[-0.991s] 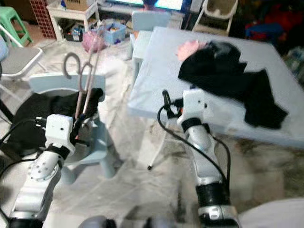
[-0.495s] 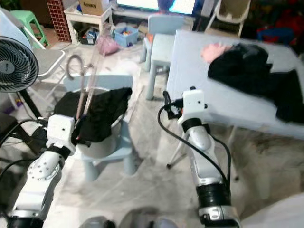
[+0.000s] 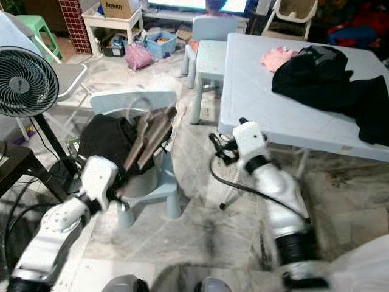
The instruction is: Hang hanger
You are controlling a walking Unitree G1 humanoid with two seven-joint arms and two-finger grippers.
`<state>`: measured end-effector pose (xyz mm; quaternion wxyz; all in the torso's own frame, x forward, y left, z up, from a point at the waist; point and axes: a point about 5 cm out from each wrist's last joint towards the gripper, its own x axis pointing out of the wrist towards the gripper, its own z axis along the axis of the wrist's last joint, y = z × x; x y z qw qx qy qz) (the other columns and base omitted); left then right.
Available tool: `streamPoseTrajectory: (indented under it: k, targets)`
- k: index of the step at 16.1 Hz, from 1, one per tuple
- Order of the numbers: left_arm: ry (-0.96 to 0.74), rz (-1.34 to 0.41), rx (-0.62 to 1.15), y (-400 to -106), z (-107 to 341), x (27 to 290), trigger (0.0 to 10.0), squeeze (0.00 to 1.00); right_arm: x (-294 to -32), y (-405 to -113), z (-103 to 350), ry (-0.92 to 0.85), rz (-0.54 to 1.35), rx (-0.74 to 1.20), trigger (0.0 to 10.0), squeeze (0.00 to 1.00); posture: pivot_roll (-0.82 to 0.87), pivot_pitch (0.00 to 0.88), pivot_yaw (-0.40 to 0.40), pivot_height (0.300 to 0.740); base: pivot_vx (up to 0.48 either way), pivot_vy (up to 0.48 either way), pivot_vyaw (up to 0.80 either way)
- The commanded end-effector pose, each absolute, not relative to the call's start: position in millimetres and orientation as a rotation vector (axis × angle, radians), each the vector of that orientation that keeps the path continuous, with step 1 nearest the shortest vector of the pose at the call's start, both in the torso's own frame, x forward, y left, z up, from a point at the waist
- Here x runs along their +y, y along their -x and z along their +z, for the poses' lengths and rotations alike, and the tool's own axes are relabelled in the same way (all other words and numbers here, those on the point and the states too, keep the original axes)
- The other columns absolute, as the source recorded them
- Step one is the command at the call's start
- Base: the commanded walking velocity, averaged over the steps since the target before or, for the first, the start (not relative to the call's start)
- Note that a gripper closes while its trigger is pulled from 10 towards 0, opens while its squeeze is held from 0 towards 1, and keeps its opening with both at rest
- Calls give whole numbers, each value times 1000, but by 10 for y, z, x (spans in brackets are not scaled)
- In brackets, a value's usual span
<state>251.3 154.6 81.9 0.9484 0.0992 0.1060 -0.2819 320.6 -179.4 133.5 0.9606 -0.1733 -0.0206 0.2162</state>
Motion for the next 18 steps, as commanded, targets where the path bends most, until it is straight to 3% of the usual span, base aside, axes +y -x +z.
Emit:
streamPoseTrajectory:
  k: [1,2,4,8,18]
  targets:
    - [-195,-666,274,-2477,812,1566,10000,0,-1884,-3265,1431,413,545,-16,10000,0,14,27,-55,740,0,0,0]
    - [-191,-698,299,-2456,798,1575,10000,0,-1912,-3266,1452,439,587,-7,10000,0,14,27,-55,740,0,0,0]
    - [-217,-916,448,-2262,687,1682,10000,0,-2018,-3118,1509,638,945,93,10000,0,7,38,-51,740,0,0,0]
    - [-223,-1066,502,-2152,705,1739,10000,0,-2244,-2868,1498,736,1331,388,10000,0,7,45,-47,740,0,0,0]
    - [-184,-1209,588,-2027,698,1641,10000,0,-2051,-3019,1662,771,1416,296,10000,0,10,55,-34,740,0,0,0]
